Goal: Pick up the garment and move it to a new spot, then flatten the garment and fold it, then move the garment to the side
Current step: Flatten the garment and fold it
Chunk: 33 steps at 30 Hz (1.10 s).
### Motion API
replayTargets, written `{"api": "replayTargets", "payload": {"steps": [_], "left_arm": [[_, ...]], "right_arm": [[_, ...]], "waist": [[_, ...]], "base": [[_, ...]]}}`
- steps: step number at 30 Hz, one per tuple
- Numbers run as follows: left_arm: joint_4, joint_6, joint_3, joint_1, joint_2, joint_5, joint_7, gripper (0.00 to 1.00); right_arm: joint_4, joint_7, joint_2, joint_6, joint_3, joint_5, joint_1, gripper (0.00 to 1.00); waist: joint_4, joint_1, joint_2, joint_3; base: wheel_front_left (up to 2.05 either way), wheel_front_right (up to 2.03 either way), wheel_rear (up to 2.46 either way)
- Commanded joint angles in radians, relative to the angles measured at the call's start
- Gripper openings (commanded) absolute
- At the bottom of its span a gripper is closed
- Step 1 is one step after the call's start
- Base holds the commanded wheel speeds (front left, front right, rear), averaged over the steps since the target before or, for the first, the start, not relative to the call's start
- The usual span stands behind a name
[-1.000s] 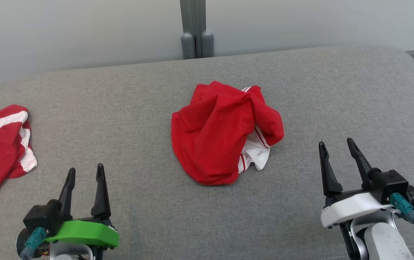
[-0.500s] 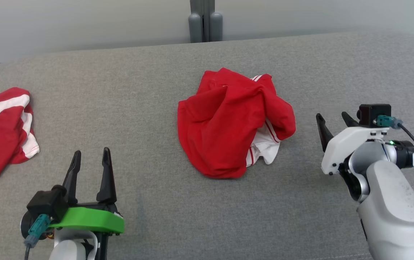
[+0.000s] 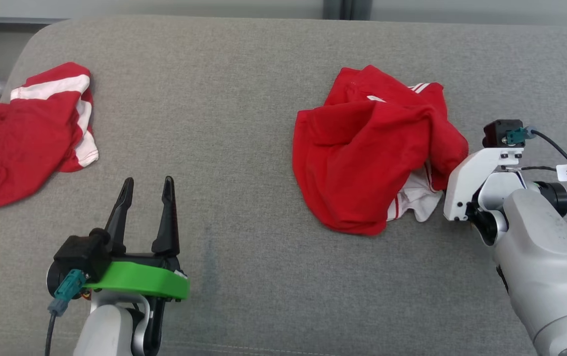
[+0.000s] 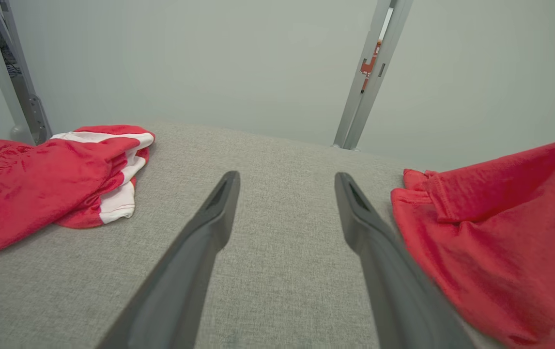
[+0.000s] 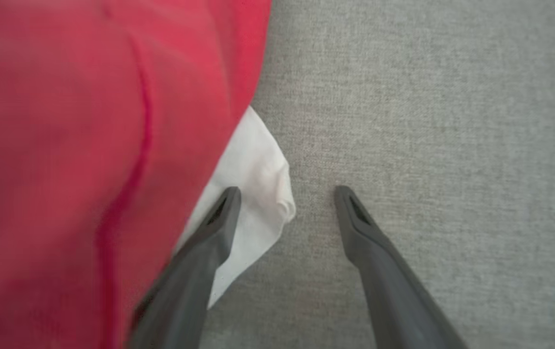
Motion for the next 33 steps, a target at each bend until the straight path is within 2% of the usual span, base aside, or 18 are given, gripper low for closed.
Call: {"api": "replayTargets", "payload": {"steps": [1,2,3,4,5,6,13,19,23,24,30,33], "left_arm": [[0.001,-0.004,-0.004,-0.013,0.002,-0.011,0.0,1.0],[0.001,-0.004,-0.006,-0.012,0.002,-0.013,0.0,1.0],[0.002,-0.004,-0.008,-0.012,0.002,-0.014,0.0,1.0],[0.004,-0.004,-0.009,-0.01,0.002,-0.015,0.0,1.0],[0.005,-0.004,-0.009,-0.007,0.002,-0.015,0.0,1.0],[0.006,-0.004,-0.007,-0.002,0.003,-0.013,0.0,1.0],[0.013,-0.004,0.004,0.027,0.002,-0.012,0.0,1.0],[0.016,-0.005,0.001,0.046,0.002,-0.017,0.0,1.0],[0.011,-0.005,0.003,0.042,0.003,-0.016,0.0,1.0],[0.008,-0.005,0.003,0.034,0.002,-0.016,0.0,1.0],[0.006,-0.005,-0.014,0.012,0.002,-0.026,0.0,1.0],[0.006,-0.004,-0.026,0.0,0.003,-0.033,0.0,1.0]], "right_arm": [[0.023,0.013,0.001,0.0,0.013,0.021,-0.009,1.0],[0.037,0.015,-0.001,0.0,0.03,0.029,-0.008,1.0],[0.047,0.015,-0.001,0.0,0.042,0.037,-0.004,0.87],[0.059,0.013,-0.002,0.0,0.055,0.046,-0.001,0.44],[0.064,0.01,-0.003,0.0,0.068,0.052,0.001,0.19],[0.069,0.008,-0.006,0.0,0.088,0.058,0.002,0.0],[-0.035,-0.062,-0.031,0.0,0.184,0.13,-0.067,0.0],[-0.225,-0.066,-0.042,0.0,0.286,0.218,-0.145,0.0],[-0.323,-0.04,-0.022,0.0,0.342,0.273,-0.217,0.0],[-0.346,-0.02,0.002,0.0,0.358,0.316,-0.258,0.0],[-0.322,0.005,0.076,0.0,0.354,0.456,-0.41,0.0],[-0.279,-0.028,0.096,0.0,0.361,0.496,-0.501,0.0]], "waist": [[0.042,0.0,0.0,0.026],[0.045,0.0,0.0,0.025],[0.046,0.0,0.0,0.024],[0.046,0.0,0.0,0.021],[0.046,0.0,0.0,0.017],[0.044,0.0,0.0,0.012],[0.019,0.0,0.0,-0.039],[-0.006,0.0,0.0,-0.075],[-0.014,0.0,0.0,-0.074],[-0.013,0.0,0.0,-0.07],[0.018,0.0,0.0,-0.045],[0.046,0.0,0.0,-0.036]], "base": [[0.0,0.0,0.0],[0.0,0.0,0.0],[0.0,0.0,0.0],[0.0,0.0,0.0],[0.0,0.0,0.0],[0.0,0.0,0.0],[0.0,0.0,0.0],[0.0,0.0,0.0],[0.0,0.0,0.0],[0.0,0.0,0.0],[0.0,0.0,0.0],[0.0,0.0,0.0]]}}
